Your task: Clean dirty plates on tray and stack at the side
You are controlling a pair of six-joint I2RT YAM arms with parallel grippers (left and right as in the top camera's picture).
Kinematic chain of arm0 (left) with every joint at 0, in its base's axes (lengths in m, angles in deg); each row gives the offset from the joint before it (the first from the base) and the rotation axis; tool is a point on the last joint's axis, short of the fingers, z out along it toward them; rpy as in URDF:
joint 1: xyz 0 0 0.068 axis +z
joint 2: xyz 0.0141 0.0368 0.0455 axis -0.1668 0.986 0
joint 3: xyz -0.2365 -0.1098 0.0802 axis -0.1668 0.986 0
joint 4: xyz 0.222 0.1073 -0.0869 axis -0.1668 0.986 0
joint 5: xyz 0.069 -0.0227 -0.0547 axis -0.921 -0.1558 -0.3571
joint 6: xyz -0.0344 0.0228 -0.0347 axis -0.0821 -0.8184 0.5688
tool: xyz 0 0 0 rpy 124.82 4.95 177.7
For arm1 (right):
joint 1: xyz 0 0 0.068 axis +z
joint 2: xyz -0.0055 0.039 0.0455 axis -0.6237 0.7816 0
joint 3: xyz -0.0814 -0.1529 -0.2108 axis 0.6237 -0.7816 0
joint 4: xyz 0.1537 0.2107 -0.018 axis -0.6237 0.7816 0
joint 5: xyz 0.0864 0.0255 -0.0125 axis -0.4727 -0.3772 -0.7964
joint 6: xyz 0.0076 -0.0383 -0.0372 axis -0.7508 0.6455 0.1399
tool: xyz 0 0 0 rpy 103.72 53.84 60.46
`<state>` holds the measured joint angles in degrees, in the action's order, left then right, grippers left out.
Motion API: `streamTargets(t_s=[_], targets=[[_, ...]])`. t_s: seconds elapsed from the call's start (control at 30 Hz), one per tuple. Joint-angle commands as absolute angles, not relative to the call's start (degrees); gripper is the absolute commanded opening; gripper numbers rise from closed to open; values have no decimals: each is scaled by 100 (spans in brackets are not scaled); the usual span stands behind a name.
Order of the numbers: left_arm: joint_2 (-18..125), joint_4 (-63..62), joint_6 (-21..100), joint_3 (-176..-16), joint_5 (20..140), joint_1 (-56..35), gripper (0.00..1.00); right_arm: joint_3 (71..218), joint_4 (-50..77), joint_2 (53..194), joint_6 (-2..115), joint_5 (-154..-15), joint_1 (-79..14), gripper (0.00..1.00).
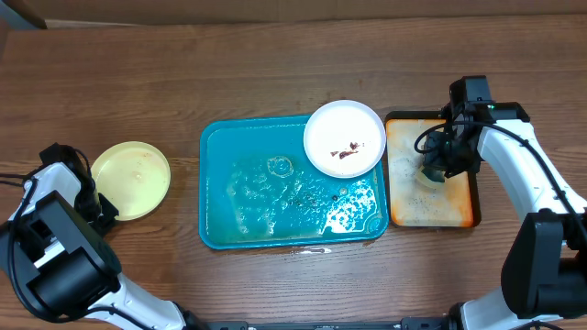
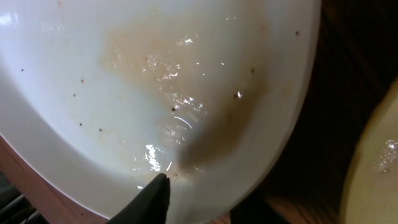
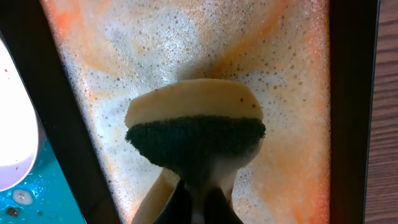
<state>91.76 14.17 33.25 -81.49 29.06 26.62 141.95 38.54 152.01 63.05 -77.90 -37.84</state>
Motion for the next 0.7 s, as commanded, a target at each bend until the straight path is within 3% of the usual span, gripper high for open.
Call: streamTargets(t_s=[0.0, 0.23, 0.4, 0.67], targets=[[9440, 1382, 3408, -8101, 2915, 2678, 29, 14164, 3828, 15077, 6331, -7806, -3797, 4], [9440, 1364, 3408, -8101, 2917, 2676, 10, 14164, 3837, 15077, 6331, -7806, -3797, 4], [9438, 1384, 3408, -8103, 2920, 2676, 4, 14164, 3839, 15077, 6331, -7806, -3797, 4], [9401, 1607, 3590, -8324, 2965, 2676, 4, 14164, 3857, 15077, 6331, -7806, -3797, 4]])
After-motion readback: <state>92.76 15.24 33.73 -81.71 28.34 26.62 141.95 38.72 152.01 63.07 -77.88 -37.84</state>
